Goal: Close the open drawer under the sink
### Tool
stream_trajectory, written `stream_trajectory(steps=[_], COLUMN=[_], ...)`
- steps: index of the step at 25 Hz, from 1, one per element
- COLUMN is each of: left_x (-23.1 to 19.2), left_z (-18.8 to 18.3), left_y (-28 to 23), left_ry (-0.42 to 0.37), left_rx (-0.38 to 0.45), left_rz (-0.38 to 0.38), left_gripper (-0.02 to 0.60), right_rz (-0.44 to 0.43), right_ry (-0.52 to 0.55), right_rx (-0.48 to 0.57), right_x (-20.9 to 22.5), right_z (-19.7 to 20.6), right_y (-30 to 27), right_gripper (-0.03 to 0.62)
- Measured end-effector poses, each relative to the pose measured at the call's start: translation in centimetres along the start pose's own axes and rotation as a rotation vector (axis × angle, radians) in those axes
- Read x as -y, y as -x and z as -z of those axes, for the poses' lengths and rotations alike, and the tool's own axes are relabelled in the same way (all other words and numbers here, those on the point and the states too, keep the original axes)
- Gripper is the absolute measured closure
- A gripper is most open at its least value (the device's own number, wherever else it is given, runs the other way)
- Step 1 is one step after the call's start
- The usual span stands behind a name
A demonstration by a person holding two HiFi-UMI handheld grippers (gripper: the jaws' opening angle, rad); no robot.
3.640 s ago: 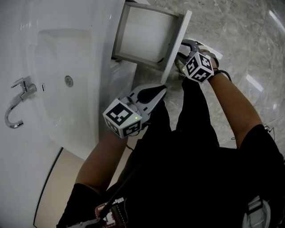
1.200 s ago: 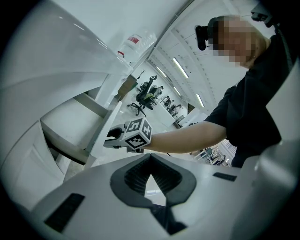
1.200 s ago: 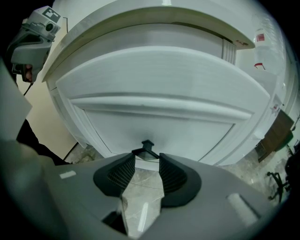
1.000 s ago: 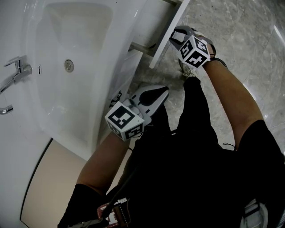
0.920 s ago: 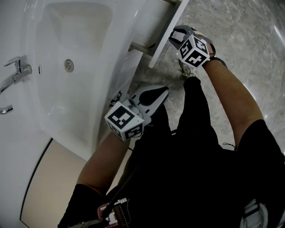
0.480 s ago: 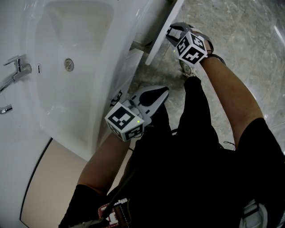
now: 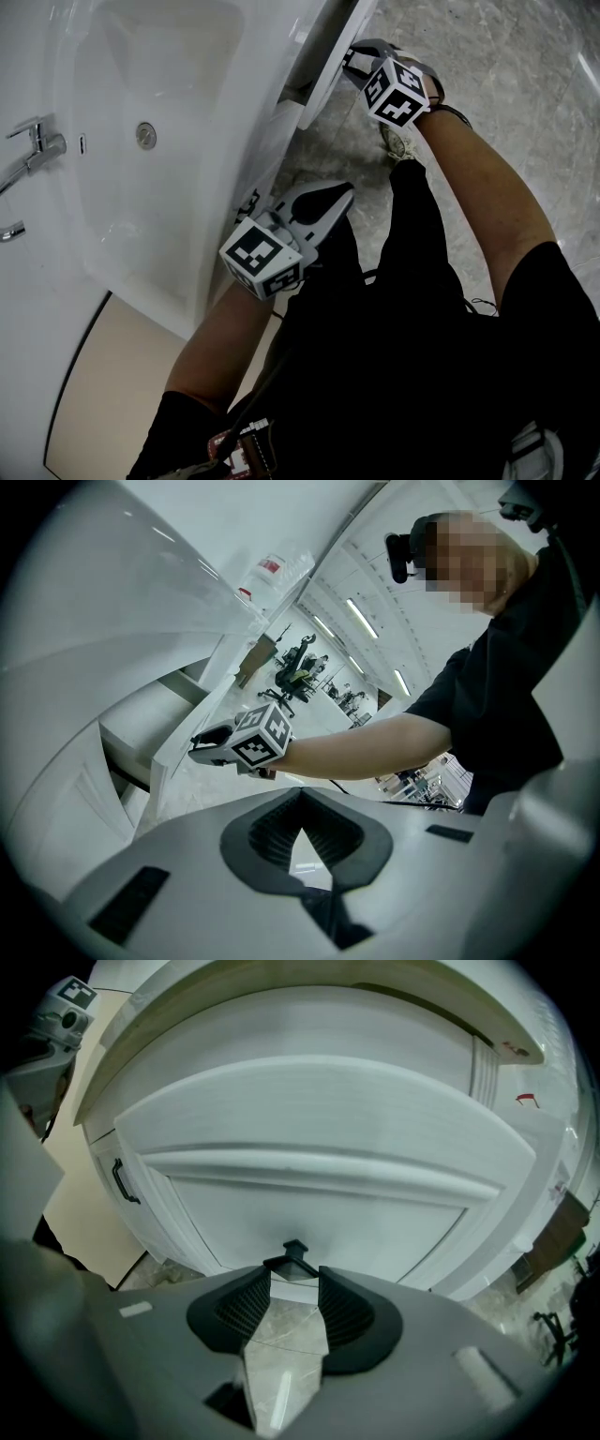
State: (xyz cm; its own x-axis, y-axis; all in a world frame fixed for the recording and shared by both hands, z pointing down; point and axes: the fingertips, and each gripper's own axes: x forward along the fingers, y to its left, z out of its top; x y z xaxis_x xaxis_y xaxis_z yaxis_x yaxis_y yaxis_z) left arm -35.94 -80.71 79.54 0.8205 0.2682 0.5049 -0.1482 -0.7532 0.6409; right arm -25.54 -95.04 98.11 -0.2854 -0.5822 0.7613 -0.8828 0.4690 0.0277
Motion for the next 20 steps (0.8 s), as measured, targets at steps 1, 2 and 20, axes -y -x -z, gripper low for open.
stream_trajectory(steps=[1, 2, 20], left_x=[0.0, 0.0, -0.6], left_z=[0.1, 0.2, 0.6], left_y=[0.0, 0.1, 0.8], left_ry=[0.001, 0.000, 0.011], left_rx=[-0.002, -0.004, 0.000], left_rz=[-0.001, 0.002, 0.010], left_gripper=[0.583, 0.583, 0.583], right_rz=[0.001, 0.002, 0.005], right_ry=[0.001, 0.003, 0.022], right_rx=[0.001, 0.002, 0.015], right_x=[0.0, 0.0, 0.5], right_z=[-0.2, -0.4, -2.6], right_y=[-0.2, -0.3, -2.2], right_gripper=[0.437, 0.437, 0.439])
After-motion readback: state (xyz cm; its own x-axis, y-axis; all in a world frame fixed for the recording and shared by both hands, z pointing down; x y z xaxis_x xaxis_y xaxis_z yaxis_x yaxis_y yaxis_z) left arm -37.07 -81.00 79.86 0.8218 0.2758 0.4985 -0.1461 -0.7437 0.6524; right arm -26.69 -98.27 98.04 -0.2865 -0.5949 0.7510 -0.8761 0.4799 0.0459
